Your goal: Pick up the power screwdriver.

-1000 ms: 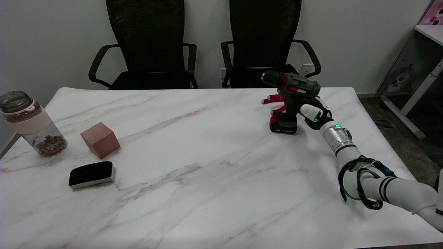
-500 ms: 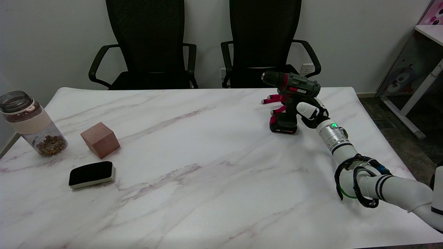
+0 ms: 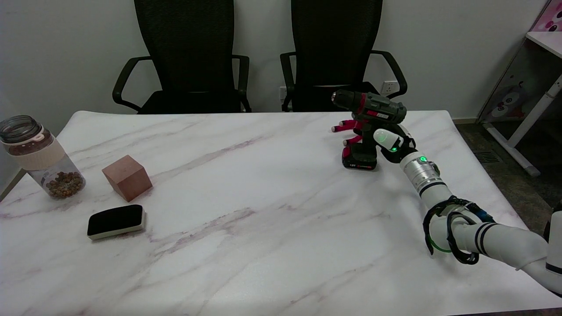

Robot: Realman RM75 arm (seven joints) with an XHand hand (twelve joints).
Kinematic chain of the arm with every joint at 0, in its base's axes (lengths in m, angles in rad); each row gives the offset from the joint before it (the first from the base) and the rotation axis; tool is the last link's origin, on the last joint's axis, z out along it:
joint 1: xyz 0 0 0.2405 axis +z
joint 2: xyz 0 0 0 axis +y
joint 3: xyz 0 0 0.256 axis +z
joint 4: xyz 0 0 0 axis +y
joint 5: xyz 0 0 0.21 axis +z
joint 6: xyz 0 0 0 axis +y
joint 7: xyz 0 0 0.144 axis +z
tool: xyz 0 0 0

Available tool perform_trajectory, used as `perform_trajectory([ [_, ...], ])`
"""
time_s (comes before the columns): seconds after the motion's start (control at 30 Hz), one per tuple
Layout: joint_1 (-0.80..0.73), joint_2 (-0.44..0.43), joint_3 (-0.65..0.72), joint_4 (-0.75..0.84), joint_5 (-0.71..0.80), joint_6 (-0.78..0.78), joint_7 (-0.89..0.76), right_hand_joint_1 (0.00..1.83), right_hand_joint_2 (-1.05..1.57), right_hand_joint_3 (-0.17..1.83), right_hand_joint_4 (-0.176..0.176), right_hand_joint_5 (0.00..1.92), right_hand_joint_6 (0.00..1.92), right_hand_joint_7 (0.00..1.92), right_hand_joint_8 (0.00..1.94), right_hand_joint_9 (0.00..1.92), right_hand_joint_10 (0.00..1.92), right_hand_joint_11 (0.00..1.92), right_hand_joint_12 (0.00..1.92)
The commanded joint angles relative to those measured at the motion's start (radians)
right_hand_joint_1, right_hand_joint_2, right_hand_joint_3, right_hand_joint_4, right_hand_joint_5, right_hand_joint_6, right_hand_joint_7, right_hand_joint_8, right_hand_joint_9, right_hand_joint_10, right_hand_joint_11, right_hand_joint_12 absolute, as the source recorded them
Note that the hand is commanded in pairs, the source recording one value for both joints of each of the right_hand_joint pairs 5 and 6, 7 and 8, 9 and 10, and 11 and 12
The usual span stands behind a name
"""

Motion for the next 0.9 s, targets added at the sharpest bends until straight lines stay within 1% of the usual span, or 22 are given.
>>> perform_trajectory([
  [0.03, -0.003, -0.002, 0.003, -0.002, 0.001, 0.009, 0.012, 1.00, -0.55, 0.86, 0.176, 0.22, 0.22, 0.22, 0.22, 0.34, 0.34, 0.49, 0.49],
  [0.37, -0.004, -0.002, -0.004, -0.002, -0.004, 0.022, 0.056, 1.02, -0.49, 0.84, 0.176, 0.22, 0.22, 0.22, 0.22, 0.38, 0.38, 0.57, 0.57],
  [0.57, -0.006, -0.002, -0.006, -0.002, -0.004, 0.022, 0.061, 1.03, -0.43, 0.87, 0.176, 0.25, 0.25, 0.25, 0.25, 0.42, 0.42, 0.71, 0.71],
  [0.77, -0.006, -0.002, -0.006, -0.002, -0.004, 0.022, 0.061, 1.04, -0.41, 0.95, 0.176, 0.26, 0.26, 0.26, 0.26, 0.54, 0.54, 0.78, 0.78],
  [0.83, -0.004, -0.002, -0.006, -0.002, -0.006, 0.019, 0.061, 1.05, -0.41, 0.99, 0.176, 0.25, 0.25, 0.25, 0.25, 0.62, 0.62, 0.81, 0.81],
  [0.9, -0.004, -0.002, -0.006, -0.002, -0.006, 0.016, 0.061, 1.05, -0.41, 1.02, 0.176, 0.27, 0.27, 0.27, 0.27, 0.68, 0.68, 0.84, 0.84],
])
